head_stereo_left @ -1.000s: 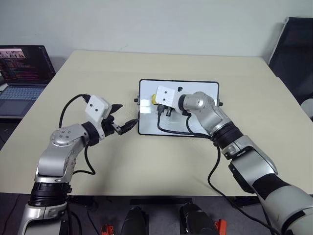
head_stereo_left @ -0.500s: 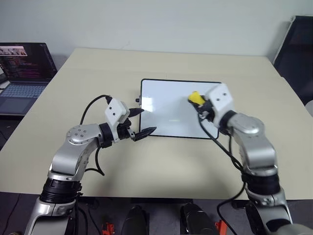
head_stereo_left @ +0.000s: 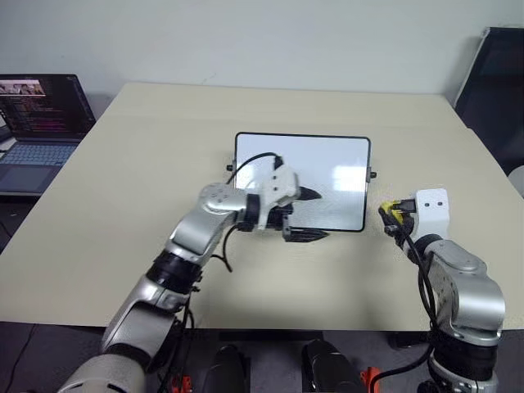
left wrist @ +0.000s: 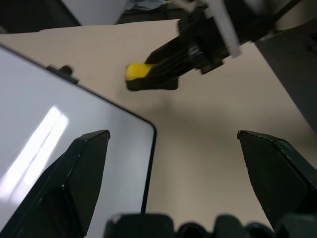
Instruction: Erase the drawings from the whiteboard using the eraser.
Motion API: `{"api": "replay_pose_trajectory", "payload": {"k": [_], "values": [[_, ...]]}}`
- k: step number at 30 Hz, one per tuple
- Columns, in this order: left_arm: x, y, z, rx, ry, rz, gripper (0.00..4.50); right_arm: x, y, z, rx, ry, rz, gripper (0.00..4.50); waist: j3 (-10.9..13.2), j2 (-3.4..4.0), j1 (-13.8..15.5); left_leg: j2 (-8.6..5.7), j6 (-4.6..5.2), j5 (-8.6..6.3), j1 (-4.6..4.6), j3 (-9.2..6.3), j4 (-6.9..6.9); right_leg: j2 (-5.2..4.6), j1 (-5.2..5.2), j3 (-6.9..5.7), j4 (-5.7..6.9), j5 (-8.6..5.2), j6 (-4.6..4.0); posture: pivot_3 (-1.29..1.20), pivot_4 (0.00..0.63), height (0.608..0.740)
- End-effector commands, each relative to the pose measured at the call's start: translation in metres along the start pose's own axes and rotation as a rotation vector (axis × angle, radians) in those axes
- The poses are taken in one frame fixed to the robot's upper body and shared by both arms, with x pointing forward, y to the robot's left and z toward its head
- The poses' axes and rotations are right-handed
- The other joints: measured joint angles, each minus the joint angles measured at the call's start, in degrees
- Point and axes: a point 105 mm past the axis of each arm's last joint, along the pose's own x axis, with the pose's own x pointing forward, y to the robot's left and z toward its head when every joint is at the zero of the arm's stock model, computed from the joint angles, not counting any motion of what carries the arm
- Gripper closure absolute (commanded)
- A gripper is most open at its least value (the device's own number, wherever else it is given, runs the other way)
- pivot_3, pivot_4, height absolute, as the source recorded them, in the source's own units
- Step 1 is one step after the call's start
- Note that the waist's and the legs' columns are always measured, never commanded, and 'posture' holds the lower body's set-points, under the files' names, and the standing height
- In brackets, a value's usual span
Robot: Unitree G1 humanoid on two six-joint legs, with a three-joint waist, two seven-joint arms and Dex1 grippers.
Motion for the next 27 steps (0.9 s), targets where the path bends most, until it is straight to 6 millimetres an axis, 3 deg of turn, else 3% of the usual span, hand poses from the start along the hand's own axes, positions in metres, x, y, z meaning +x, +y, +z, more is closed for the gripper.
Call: {"api": "replay_pose_trajectory", "payload": {"k": [1,5,10,20,24,27], "values": [[0.010,0.000,0.008,0.058,0.006,-0.045,0.00,0.006,-0.014,0.017,0.012,-0.066,-0.043,3.38,0.01,0.03,-0.41,0.00,0.00,0.00,0.00,-0.01,-0.05,0.01,-0.01,0.00,0.00,0.04,0.08,0.00,0.150,0.740],[0.021,0.002,0.015,0.067,-0.004,-0.053,0.00,0.019,-0.037,0.014,0.039,-0.045,-0.103,3.38,0.06,0.11,-0.45,0.01,0.01,0.00,0.01,-0.04,-0.09,0.03,-0.02,-0.02,0.01,0.14,0.29,0.00,0.150,0.740],[0.020,0.003,0.016,0.065,-0.006,-0.046,0.00,0.026,-0.044,0.009,0.063,-0.029,-0.102,3.38,0.08,0.16,-0.57,0.02,0.02,-0.01,0.01,-0.04,-0.12,0.04,-0.01,-0.01,0.02,0.12,0.33,0.00,0.150,0.740],[0.017,0.004,0.013,0.064,0.006,-0.025,0.00,0.031,-0.054,0.008,0.094,-0.048,-0.113,0.02,0.10,0.19,-0.51,0.00,0.02,-0.01,0.01,-0.04,-0.10,0.03,0.01,-0.01,0.02,0.13,0.35,0.00,0.150,0.740],[0.008,0.014,0.016,0.052,-0.025,0.050,0.00,0.020,-0.047,0.023,0.079,-0.131,-0.063,0.02,0.11,0.22,-0.52,0.00,0.02,-0.01,0.01,-0.05,-0.10,0.03,0.01,-0.01,0.03,0.13,0.35,0.00,0.150,0.740],[-0.018,0.030,0.011,0.003,-0.062,0.211,0.00,0.000,-0.025,0.041,0.008,-0.236,0.025,0.02,0.13,0.30,-0.64,0.01,0.02,-0.01,0.02,-0.05,-0.11,0.04,0.00,-0.01,0.04,0.12,0.36,0.00,0.150,0.740]]}}
